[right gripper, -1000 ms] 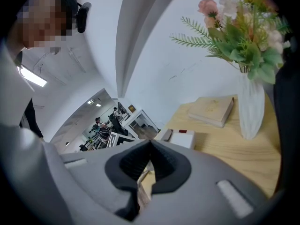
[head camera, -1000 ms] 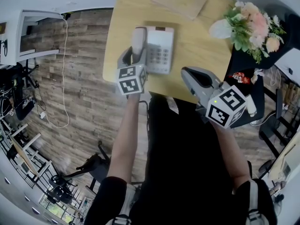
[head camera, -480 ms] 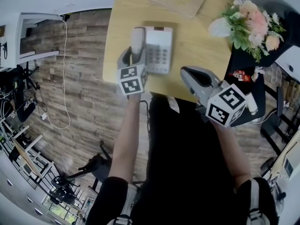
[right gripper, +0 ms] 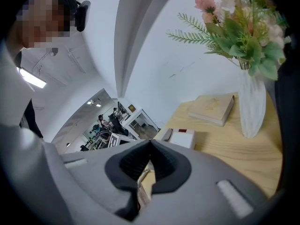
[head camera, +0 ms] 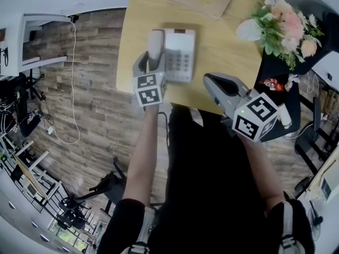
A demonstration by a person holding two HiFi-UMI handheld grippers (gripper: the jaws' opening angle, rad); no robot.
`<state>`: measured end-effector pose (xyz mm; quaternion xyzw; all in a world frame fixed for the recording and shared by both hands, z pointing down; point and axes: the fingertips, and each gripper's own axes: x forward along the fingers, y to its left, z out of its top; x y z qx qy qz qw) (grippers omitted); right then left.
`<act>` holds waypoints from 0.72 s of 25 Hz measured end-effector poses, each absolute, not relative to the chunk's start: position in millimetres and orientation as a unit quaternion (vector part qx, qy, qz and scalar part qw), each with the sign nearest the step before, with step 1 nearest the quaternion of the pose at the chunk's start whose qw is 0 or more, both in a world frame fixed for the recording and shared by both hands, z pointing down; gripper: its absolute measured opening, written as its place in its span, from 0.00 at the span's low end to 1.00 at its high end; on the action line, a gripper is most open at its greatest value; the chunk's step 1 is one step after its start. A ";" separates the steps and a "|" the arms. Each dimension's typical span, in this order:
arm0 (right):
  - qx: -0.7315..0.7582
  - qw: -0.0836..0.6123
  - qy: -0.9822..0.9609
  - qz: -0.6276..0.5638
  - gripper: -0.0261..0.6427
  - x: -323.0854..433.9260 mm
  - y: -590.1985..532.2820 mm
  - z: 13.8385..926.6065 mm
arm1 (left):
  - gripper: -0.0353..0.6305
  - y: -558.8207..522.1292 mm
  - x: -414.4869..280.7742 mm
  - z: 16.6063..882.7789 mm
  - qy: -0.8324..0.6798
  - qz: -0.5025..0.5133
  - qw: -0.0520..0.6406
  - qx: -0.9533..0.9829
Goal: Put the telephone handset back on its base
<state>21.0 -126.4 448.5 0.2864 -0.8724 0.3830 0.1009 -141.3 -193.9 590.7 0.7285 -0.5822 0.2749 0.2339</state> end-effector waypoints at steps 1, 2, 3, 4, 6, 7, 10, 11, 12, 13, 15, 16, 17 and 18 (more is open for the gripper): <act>0.287 0.102 -0.872 0.382 0.04 21.4 -126.9 448.6 | 0.39 -194.3 -141.4 591.1 -0.583 0.276 0.233 0.728; 0.288 0.103 -0.872 0.382 0.04 21.9 -127.5 448.9 | 0.39 -194.8 -141.4 591.6 -0.583 0.277 0.234 0.727; 0.289 0.103 -0.872 0.382 0.04 22.6 -128.1 449.1 | 0.39 -195.1 -141.2 592.1 -0.584 0.277 0.235 0.726; 0.290 0.103 -0.871 0.382 0.04 23.2 -128.7 449.3 | 0.39 -195.2 -140.9 592.6 -0.584 0.278 0.236 0.725; 0.290 0.101 -0.871 0.383 0.04 24.3 -129.3 449.6 | 0.39 -195.0 -140.3 593.2 -0.584 0.279 0.237 0.724; 0.290 0.101 -0.871 0.384 0.04 24.5 -129.3 449.6 | 0.39 -194.8 -140.2 593.5 -0.584 0.280 0.236 0.724; 0.289 0.100 -0.871 0.384 0.04 23.9 -128.6 449.1 | 0.40 -195.6 -139.8 593.3 -0.581 0.290 0.230 0.725; 0.289 0.101 -0.871 0.384 0.04 23.5 -128.3 448.9 | 0.40 -196.0 -139.7 593.0 -0.581 0.292 0.229 0.725; 0.288 0.101 -0.872 0.384 0.04 23.1 -127.9 448.8 | 0.40 -196.1 -139.6 592.6 -0.581 0.293 0.228 0.724; 0.288 0.101 -0.872 0.384 0.04 22.7 -127.4 448.6 | 0.40 -195.8 -139.6 592.4 -0.581 0.293 0.228 0.724; 0.287 0.101 -0.872 0.383 0.04 22.2 -127.1 448.1 | 0.40 -195.4 -138.7 592.1 -0.580 0.294 0.227 0.725; 0.287 0.101 -0.872 0.383 0.04 22.2 -127.3 447.8 | 0.40 -195.4 -137.9 591.8 -0.579 0.294 0.226 0.726; 0.287 0.100 -0.873 0.382 0.04 22.3 -127.5 447.5 | 0.40 -195.6 -137.0 591.4 -0.578 0.295 0.225 0.727; 0.287 0.100 -0.873 0.382 0.04 22.5 -127.7 447.3 | 0.40 -195.8 -136.3 591.0 -0.577 0.296 0.224 0.728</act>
